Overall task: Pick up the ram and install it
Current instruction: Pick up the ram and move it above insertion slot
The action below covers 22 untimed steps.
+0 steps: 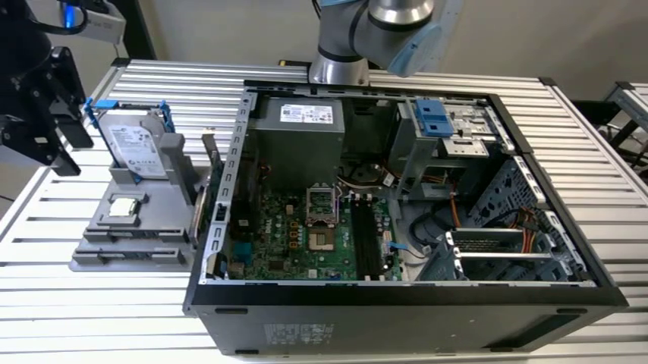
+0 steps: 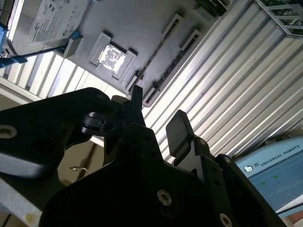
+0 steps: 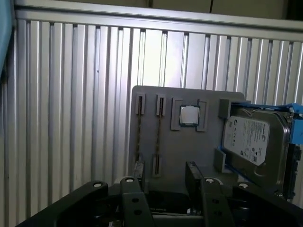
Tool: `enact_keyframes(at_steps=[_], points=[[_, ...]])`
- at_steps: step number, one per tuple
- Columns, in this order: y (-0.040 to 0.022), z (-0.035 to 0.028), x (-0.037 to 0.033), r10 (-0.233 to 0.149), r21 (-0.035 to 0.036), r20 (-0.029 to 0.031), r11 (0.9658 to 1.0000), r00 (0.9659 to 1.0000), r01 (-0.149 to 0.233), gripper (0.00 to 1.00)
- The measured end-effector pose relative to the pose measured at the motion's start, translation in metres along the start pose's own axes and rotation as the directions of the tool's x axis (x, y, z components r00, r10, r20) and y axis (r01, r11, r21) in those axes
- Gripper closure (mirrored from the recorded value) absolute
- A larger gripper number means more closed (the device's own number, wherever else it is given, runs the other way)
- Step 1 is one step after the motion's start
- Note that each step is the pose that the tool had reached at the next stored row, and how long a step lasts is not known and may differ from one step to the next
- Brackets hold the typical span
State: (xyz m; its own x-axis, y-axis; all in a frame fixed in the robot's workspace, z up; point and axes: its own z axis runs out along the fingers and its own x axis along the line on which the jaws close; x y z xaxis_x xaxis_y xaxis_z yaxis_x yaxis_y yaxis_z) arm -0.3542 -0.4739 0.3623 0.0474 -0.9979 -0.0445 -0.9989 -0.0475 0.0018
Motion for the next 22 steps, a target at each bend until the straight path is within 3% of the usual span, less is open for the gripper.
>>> enact_keyframes(at_steps=[3, 22], points=[[0.0001, 0.0026, 0.0001, 0.0, 0.0002, -0.0006, 1.0, 1.0, 0.0, 0.0], [0.0003, 0.035, 0.0024, 0.027, 0.0015, -0.0015, 0.9996, 0.9996, -0.027, 0.0]])
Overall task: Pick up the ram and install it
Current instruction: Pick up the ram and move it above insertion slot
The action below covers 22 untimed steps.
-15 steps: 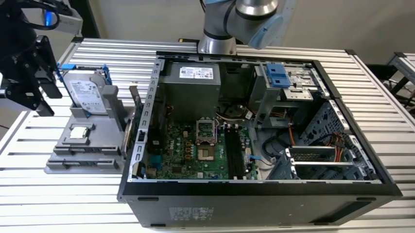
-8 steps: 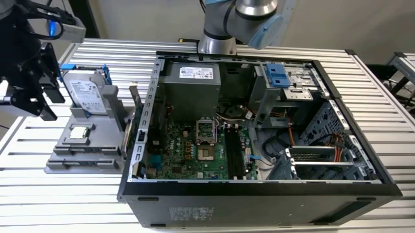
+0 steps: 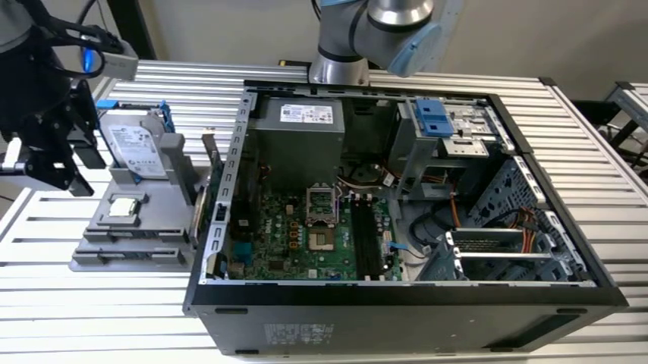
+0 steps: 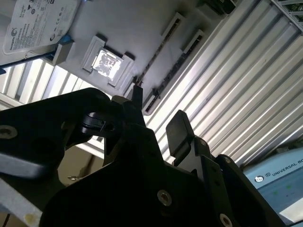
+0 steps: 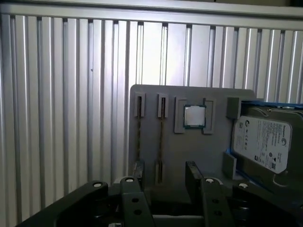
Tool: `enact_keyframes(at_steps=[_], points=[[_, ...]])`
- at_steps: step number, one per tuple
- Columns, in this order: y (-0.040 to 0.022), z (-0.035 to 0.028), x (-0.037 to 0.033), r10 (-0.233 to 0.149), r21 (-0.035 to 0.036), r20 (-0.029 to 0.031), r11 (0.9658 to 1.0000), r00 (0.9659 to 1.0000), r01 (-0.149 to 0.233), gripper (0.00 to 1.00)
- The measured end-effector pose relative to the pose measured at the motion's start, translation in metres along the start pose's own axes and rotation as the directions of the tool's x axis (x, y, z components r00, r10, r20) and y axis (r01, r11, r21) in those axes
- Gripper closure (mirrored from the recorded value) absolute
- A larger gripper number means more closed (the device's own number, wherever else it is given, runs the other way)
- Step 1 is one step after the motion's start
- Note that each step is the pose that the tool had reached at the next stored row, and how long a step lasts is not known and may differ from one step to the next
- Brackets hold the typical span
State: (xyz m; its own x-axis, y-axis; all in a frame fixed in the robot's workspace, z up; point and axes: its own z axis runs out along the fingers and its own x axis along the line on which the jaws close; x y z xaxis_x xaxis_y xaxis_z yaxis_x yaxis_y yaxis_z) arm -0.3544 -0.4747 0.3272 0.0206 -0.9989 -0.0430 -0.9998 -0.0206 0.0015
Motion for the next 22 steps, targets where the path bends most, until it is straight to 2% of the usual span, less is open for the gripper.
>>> enact_keyframes(at_steps=[17, 22], points=[[0.0014, 0.0249, 0.0016, 0.009, 0.0002, 0.0004, 1.0, 1.0, -0.009, 0.0], [0.0015, 0.0314, 0.0018, 0.009, -0.0017, -0.0002, 1.0, 1.0, -0.009, 0.0]])
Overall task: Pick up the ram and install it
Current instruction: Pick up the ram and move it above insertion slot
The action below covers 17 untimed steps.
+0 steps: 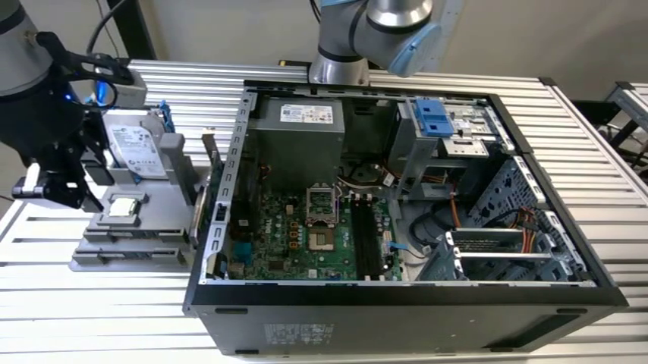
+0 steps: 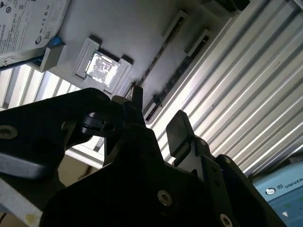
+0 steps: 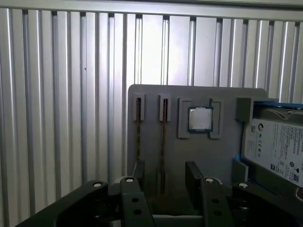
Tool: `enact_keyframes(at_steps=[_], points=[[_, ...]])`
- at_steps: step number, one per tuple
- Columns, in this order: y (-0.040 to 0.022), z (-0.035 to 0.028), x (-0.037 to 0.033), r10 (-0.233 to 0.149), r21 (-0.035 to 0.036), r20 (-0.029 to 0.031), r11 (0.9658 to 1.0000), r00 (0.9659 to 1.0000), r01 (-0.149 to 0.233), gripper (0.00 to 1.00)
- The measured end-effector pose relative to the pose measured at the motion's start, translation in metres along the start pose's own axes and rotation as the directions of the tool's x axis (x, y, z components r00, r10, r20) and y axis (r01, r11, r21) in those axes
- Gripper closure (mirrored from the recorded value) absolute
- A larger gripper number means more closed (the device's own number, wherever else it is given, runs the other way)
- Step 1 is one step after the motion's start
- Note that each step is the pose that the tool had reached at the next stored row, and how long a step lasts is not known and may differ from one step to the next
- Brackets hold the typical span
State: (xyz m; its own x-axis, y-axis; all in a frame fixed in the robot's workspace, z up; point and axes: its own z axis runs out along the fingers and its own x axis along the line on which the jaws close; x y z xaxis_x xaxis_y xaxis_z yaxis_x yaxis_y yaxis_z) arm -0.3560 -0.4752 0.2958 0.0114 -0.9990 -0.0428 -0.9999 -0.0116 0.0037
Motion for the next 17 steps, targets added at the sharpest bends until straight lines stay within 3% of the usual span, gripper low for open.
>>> enact_keyframes(at_steps=[12, 17], points=[[0.0003, 0.0208, 0.0071, 0.0, -0.001, -0.0002, 1.0, 1.0, 0.0, 0.0], [0.0007, 0.0293, 0.0142, 0.0, -0.0008, -0.0001, 1.0, 1.0, 0.0, 0.0]])
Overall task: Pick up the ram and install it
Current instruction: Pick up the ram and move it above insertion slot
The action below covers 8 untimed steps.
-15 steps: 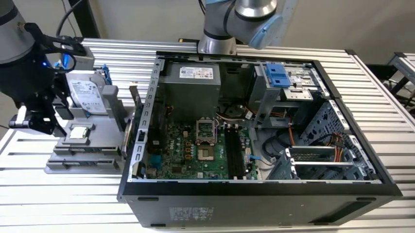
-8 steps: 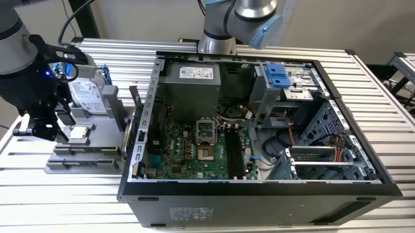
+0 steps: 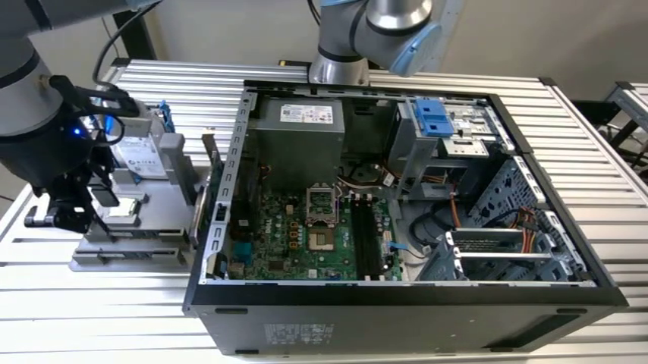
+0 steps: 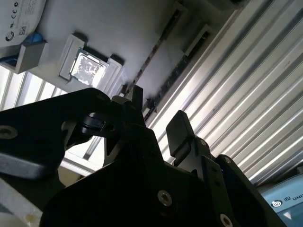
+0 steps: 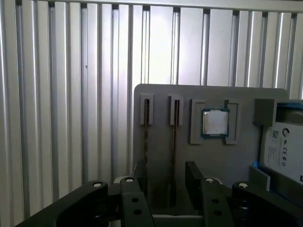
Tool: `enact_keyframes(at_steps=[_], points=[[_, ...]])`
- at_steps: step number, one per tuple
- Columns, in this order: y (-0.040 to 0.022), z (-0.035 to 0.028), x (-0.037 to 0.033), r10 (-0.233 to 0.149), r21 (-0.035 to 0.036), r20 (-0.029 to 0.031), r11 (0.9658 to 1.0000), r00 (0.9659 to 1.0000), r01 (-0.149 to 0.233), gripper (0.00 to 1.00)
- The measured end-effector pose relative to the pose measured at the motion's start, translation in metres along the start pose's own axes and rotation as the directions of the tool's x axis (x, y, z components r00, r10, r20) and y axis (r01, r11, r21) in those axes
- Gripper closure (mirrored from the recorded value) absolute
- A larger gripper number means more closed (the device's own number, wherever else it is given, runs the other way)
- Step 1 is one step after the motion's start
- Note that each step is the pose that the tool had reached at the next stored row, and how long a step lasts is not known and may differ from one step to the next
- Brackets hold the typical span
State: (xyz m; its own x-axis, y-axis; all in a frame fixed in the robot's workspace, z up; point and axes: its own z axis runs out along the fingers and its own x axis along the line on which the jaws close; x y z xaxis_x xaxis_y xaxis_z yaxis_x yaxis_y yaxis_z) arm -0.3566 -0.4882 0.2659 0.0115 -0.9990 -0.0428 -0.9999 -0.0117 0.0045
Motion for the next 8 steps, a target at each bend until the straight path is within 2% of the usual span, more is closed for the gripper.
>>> enact_keyframes(at_steps=[4, 8], points=[[0.0004, 0.0065, 0.007, 0.0, 0.0, 0.0, 1.0, 1.0, 0.0, 0.0], [0.0008, 0.013, 0.0101, 0.0, -0.0002, -0.0001, 1.0, 1.0, 0.0, 0.0]])
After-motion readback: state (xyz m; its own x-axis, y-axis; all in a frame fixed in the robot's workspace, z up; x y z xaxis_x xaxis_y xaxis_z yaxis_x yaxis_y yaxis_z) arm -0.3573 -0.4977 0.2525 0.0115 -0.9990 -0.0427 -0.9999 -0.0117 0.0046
